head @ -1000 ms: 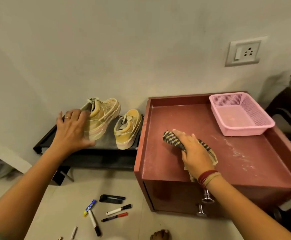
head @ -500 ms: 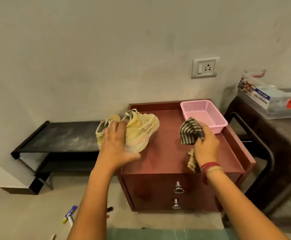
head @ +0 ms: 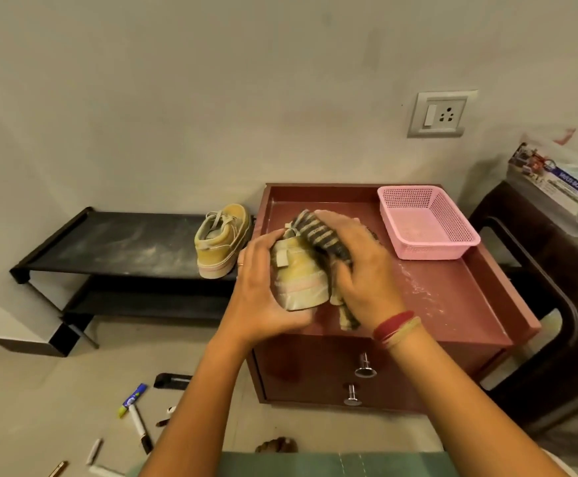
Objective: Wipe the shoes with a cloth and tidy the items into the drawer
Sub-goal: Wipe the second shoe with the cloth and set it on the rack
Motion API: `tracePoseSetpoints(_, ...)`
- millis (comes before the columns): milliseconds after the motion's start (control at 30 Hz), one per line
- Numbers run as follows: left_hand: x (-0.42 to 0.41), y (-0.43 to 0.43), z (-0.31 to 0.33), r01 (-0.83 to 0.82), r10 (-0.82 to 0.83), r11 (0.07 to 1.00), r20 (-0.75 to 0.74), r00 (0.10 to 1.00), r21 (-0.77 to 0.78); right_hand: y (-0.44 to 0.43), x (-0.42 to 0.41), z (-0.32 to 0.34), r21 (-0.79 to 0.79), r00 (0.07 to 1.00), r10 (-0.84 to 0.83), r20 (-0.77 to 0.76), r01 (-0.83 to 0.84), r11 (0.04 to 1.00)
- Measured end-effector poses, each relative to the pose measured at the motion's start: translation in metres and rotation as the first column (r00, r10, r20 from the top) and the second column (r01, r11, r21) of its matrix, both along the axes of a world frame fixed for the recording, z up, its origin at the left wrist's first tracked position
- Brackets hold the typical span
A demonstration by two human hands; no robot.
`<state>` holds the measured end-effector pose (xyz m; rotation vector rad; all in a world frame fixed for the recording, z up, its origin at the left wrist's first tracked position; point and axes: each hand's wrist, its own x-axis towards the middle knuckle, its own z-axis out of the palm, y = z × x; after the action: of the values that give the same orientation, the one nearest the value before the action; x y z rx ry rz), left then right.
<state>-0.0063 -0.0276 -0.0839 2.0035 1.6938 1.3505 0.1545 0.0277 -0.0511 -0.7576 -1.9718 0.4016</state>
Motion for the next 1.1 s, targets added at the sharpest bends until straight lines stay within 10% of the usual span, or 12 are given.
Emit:
tracePoseSetpoints(300, 0.000, 0.009, -0.002, 0.044, -0.050, 0.994, 0.064, 0.997, 0.098, 0.010, -0.014, -0.004, -0.209, 0.987, 0.117, -0.112, -0.138, 0.968)
tracePoseSetpoints(567, -0.005, 0.011, 0.001, 0.026, -0.029, 0.996, 0.036, 0.999, 0.086, -0.008, 0.006, -0.004, 0.294, 0.857, 0.068, 0.510, -0.248, 0.923)
tracePoseSetpoints(733, -0.001, 0.014, 0.003, -0.008, 0.007, 0.994, 0.010, 1.000, 0.109, 0.002, 0.016, -0.003, 0.158, 0.901, 0.017, 0.433, -0.094, 0.983)
tracePoseSetpoints(933, -0.006, 0.013, -0.001, 0.020, -0.021, 0.995, 0.005, 1.000, 0.099, -0.018, 0.000, -0.006, 0.438, 0.870, -0.042, 0.492, -0.206, 0.875)
tracePoseSetpoints(1100, -0.015, 0.013, -0.002, 0.001, -0.002, 0.997, 0.018, 1.000, 0.082, 0.002, 0.004, -0.004, 0.220, 0.935, -0.104, 0.339, 0.029, 0.975)
